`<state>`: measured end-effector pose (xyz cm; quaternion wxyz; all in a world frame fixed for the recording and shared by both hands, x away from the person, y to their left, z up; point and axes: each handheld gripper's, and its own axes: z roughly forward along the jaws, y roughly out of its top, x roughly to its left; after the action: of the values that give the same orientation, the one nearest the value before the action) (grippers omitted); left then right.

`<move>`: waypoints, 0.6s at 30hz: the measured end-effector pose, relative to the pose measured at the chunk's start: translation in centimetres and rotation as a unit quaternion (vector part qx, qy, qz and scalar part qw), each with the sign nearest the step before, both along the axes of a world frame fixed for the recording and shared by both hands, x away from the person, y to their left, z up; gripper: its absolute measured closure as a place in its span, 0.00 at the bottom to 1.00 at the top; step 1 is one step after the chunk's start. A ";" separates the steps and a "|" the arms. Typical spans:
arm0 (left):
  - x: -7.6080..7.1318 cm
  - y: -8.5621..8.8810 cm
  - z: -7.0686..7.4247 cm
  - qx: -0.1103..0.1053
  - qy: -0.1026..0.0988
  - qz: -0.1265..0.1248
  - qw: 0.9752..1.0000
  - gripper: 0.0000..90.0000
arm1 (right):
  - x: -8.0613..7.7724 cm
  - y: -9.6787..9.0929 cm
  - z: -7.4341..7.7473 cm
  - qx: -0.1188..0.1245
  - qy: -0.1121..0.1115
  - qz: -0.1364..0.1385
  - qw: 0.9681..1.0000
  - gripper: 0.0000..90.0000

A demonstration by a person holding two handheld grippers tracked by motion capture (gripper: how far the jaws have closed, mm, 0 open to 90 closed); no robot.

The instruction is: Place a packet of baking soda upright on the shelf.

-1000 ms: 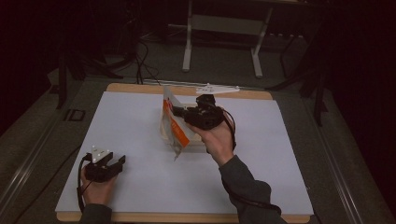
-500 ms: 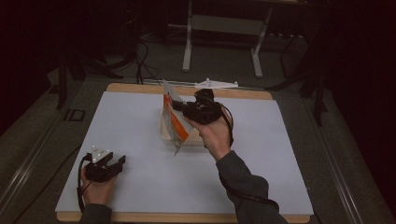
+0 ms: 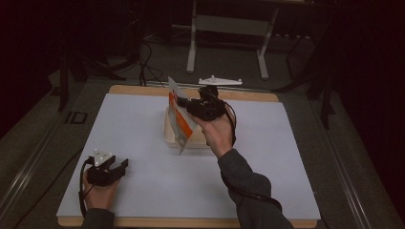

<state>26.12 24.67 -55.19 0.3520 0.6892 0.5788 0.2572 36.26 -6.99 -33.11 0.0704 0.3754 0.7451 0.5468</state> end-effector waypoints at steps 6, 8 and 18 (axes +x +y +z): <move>0.0 0.0 0.0 0.000 0.000 0.000 1.000 0.52 | 0.6 0.1 -0.1 0.008 0.005 -0.006 1.000 1.00; 0.0 0.0 0.0 0.000 0.000 0.000 1.000 0.52 | 0.7 0.1 -0.2 0.010 0.007 -0.009 1.000 1.00; 0.0 0.0 0.0 0.000 0.000 0.000 1.000 0.52 | 1.4 0.8 -0.2 0.019 0.007 -0.030 0.999 1.00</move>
<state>26.13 24.71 -55.19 0.3522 0.6892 0.5788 0.2570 37.63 -6.23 -33.34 0.0744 0.4025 0.7237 0.5557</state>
